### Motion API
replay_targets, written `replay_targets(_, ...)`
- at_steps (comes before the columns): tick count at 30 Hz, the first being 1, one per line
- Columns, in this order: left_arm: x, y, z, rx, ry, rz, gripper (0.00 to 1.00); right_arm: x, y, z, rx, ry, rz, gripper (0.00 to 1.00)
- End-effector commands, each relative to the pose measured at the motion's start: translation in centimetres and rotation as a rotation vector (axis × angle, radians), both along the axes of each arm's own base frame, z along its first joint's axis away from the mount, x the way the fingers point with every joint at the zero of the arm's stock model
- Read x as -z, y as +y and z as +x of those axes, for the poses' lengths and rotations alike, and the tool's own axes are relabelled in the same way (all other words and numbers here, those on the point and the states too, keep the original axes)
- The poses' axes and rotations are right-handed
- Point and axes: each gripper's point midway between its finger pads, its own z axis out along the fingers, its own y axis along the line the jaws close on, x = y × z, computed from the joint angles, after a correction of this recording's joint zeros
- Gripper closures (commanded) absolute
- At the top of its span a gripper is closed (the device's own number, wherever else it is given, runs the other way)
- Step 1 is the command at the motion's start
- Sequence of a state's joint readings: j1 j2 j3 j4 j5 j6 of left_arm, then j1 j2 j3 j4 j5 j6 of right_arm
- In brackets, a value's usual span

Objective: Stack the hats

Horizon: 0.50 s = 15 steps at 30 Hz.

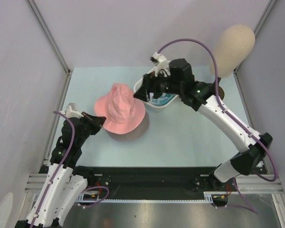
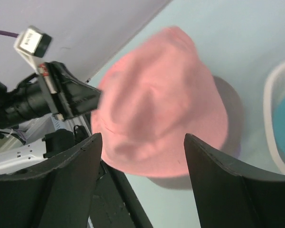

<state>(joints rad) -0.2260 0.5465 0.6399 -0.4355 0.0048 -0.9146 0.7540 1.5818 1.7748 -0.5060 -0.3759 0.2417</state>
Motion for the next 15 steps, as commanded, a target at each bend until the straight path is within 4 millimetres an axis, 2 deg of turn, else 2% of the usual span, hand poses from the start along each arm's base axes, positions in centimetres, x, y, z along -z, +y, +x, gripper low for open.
replay_targets(1, 0.8, -0.4, -0.3, 0.044, -0.013, 0.006, 1.00, 0.3, -4.5, 0.8, 0.071, 0.104, 0.134, 0.25)
replay_targets(2, 1.3, -0.7, -0.4, 0.059, -0.010, 0.004, 1.00, 2.6, -5.3, 0.5, 0.078, 0.154, 0.125, 0.25)
replay_targets(3, 1.4, -0.7, -0.5, 0.062, -0.019, 0.002, 1.00, 2.5, -5.3, 0.1, 0.053, 0.184, 0.163, 0.25)
replay_targets(5, 2.0, -0.7, -0.7, 0.065, -0.019, 0.001, 1.00, 3.9, -6.0, 0.5, 0.061, 0.223, 0.173, 0.25)
replay_targets(7, 2.2, -0.7, -0.8, 0.065, -0.022, 0.000, 1.00, 5.5, -5.8, 0.3, 0.043, 0.269, 0.187, 0.25)
replay_targets(14, 3.3, -1.2, -1.2, 0.089, -0.020, -0.019, 1.00, 8.2, -4.7, 1.6, -0.004, 0.357, 0.274, 0.26)
replay_targets(15, 3.4, -1.2, -1.2, 0.090, -0.020, -0.021, 1.00, 7.8, -4.4, 1.6, -0.031, 0.343, 0.294, 0.27)
